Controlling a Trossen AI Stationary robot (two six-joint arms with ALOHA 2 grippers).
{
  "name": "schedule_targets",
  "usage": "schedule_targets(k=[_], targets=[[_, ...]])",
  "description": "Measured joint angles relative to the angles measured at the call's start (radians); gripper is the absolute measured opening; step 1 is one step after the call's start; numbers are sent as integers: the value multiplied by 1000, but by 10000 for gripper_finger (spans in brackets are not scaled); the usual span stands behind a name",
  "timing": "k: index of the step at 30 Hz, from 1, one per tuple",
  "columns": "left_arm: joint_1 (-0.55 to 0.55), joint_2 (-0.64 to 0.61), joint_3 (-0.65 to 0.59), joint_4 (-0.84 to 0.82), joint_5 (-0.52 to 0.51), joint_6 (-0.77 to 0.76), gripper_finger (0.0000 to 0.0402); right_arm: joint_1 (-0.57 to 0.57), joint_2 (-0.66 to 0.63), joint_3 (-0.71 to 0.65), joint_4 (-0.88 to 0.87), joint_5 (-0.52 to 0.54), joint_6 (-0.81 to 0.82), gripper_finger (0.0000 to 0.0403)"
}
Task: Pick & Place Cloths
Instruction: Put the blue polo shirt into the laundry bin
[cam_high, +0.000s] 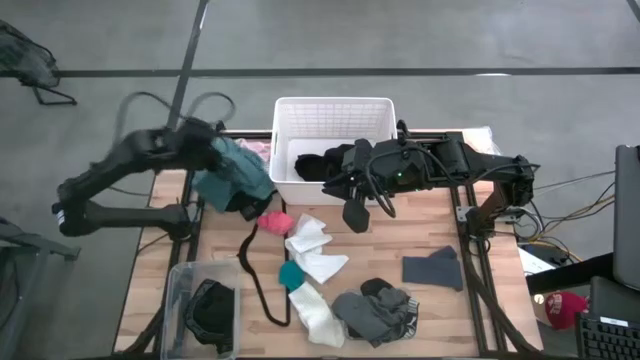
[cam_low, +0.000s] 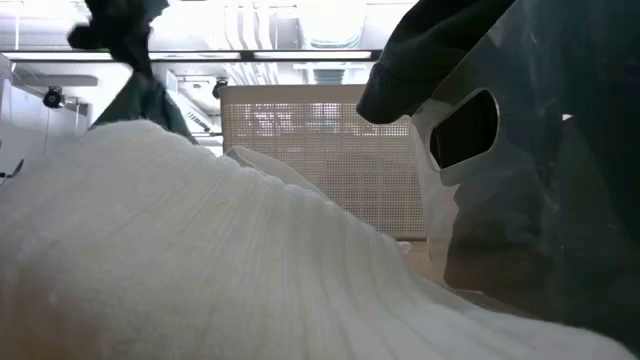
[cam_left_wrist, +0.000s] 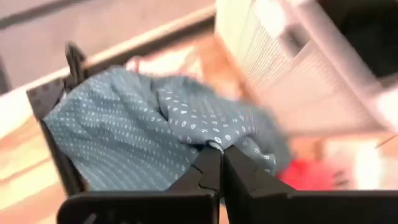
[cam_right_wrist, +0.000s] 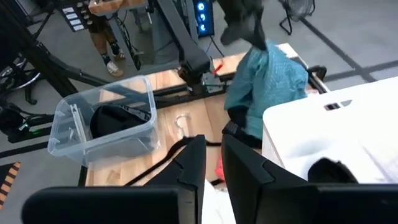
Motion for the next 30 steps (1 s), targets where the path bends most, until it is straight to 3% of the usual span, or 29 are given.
schedule_targets(k=[6, 15, 23, 30], targets=[[0, 1, 231, -38, 13, -35, 1, -8, 0, -3, 49, 25, -20, 73], [-12, 75, 509, 28, 193, -76, 1, -37, 0, -27, 146, 24, -21, 171], [-48, 146, 646, 166, 267, -120, 1, -67, 0, -101, 374, 47, -30, 268], [-94, 224, 672, 427, 327, -157, 1, -130, 1, -171, 504, 47, -30, 317]])
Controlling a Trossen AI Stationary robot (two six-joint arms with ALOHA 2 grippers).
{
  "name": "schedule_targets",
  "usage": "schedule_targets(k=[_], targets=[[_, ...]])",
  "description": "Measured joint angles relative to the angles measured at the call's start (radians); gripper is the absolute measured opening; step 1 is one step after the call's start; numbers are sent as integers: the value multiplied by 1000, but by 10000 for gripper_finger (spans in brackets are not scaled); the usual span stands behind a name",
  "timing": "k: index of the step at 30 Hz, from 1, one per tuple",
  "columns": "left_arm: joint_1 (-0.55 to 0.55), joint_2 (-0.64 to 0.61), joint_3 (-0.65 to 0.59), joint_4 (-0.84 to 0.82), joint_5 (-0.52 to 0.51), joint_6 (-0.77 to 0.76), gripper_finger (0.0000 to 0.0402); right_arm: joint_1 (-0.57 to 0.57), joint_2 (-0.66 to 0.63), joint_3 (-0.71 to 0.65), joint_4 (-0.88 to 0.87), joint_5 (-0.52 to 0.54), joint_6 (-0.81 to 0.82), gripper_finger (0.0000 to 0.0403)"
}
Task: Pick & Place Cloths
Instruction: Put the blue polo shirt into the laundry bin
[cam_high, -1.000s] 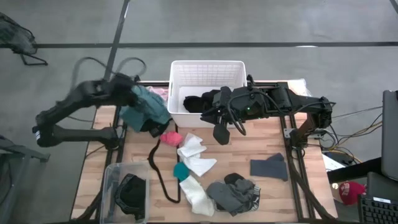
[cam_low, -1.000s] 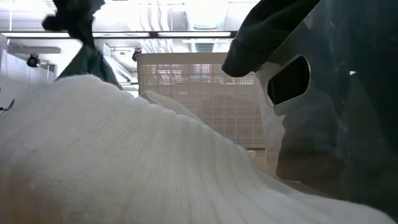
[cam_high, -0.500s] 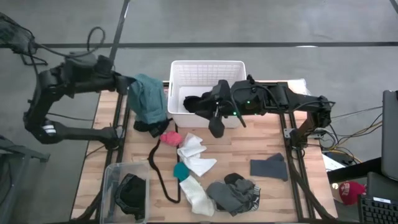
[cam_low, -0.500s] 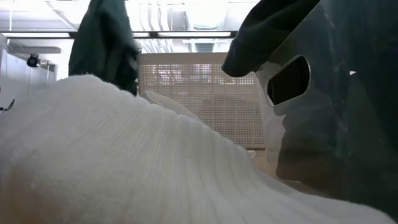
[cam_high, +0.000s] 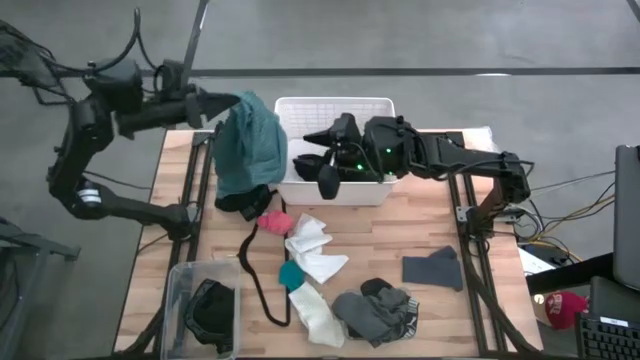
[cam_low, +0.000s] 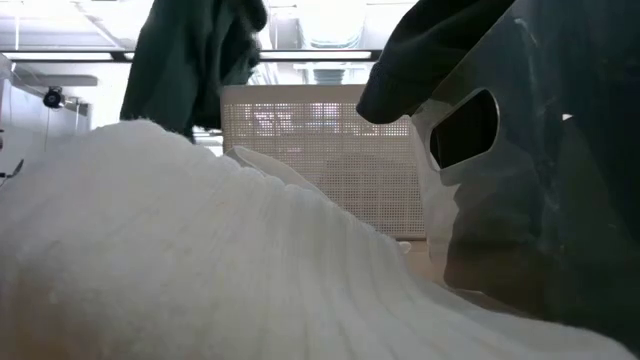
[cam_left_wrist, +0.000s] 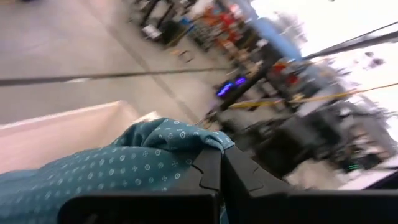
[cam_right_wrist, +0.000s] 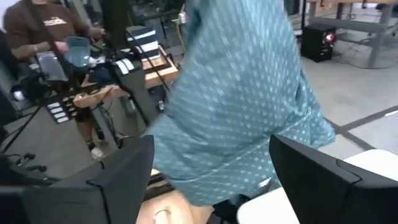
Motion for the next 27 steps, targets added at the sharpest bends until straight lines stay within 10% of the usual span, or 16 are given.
schedule_targets(k=[16, 27], targets=[[-40, 222, 2, 353, 121, -34, 1, -74, 87, -2, 198, -159, -9, 322], [-64, 290, 2, 547, 261, -152, 4, -98, 155, 124, 113, -124, -3, 180]])
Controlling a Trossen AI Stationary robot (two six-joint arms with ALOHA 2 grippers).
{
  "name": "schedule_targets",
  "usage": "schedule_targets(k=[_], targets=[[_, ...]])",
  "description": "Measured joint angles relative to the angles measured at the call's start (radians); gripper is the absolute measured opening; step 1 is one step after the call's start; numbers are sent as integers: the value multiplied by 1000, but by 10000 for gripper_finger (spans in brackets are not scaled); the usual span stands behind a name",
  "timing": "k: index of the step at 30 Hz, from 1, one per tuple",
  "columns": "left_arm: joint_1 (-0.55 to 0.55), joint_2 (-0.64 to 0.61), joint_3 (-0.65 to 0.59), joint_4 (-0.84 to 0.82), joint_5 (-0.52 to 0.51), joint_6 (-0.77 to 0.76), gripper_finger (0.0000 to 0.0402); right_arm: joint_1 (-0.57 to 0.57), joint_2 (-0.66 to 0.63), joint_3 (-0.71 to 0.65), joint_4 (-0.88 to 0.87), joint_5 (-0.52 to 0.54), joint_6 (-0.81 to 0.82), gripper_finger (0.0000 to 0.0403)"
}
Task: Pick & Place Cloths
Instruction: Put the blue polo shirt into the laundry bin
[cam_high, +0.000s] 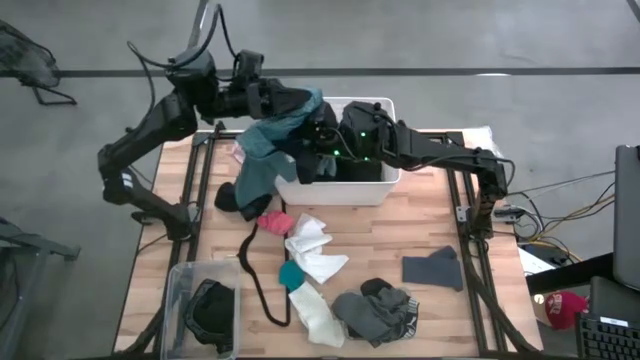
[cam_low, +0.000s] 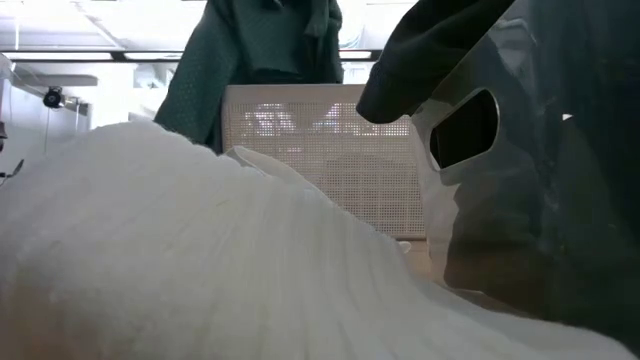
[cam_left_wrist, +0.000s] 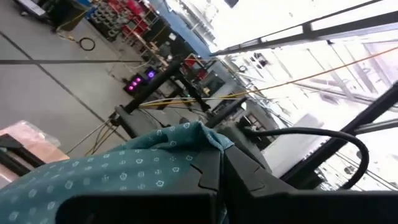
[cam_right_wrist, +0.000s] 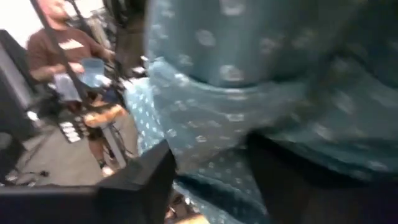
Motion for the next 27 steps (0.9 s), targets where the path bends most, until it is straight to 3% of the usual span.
schedule_targets(k=[6, 21, 27], targets=[[-2, -34, 0, -2, 14, 0, 13, -6, -4, 65, -169, 130, -87, 26], [-3, -100, 0, -35, 38, 38, 24, -35, -67, 269, -389, 349, -285, 9], [-1, -101, -4, -113, -7, 54, 23, -60, -126, 266, -478, 390, -235, 8]])
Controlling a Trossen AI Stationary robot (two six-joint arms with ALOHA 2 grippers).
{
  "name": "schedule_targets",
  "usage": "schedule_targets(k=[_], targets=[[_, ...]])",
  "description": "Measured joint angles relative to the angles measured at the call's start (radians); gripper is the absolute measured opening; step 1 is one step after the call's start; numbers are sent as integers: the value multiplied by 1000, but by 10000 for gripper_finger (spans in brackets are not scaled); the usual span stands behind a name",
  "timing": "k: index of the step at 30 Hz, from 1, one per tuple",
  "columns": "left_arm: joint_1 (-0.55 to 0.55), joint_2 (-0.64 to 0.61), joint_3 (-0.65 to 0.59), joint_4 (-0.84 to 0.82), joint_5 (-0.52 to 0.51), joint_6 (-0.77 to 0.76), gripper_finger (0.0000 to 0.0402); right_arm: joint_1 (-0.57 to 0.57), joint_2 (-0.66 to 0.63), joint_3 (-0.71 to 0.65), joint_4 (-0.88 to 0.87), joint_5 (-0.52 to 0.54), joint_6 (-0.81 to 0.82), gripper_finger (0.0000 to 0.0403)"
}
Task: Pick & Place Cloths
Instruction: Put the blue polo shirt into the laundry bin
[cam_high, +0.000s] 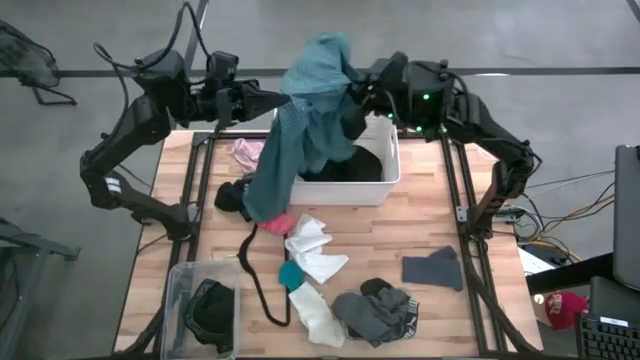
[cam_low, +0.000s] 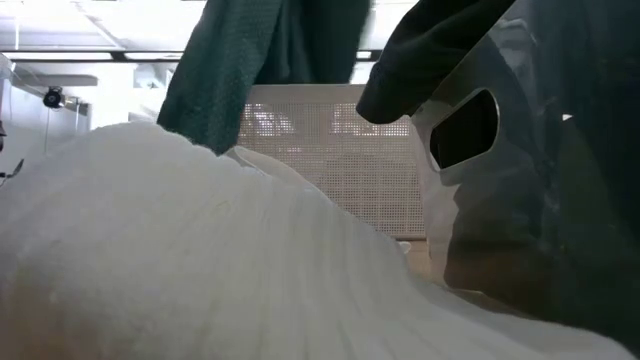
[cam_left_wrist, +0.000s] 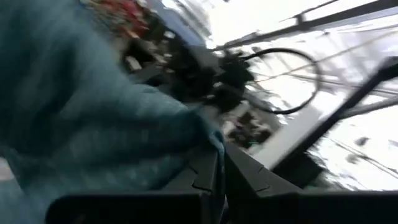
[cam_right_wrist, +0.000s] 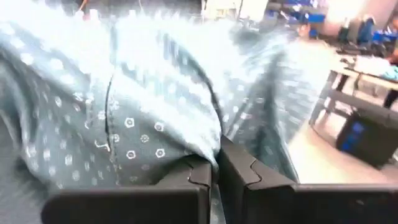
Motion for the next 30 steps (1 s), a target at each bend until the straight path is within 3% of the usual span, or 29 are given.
schedule_targets(k=[6, 9, 16, 22, 26, 30], targets=[[3, 30, -2, -79, -157, 105, 23, -21, -6, -1, -100, 0, 50, 8], [19, 54, -2, -79, -187, 113, 23, -26, 0, -1, -154, 1, 90, 8], [58, 139, -2, -79, -272, 120, 23, -38, 29, -6, -299, 117, 151, 9], [92, 214, -2, -95, -231, 38, 23, -34, 33, -6, -364, 123, 188, 39], [106, 240, -2, -143, -211, 57, 23, -22, 17, -6, -417, 114, 205, 81], [127, 265, -2, -212, -184, 45, 30, -20, -11, -6, -444, 40, 248, 129]])
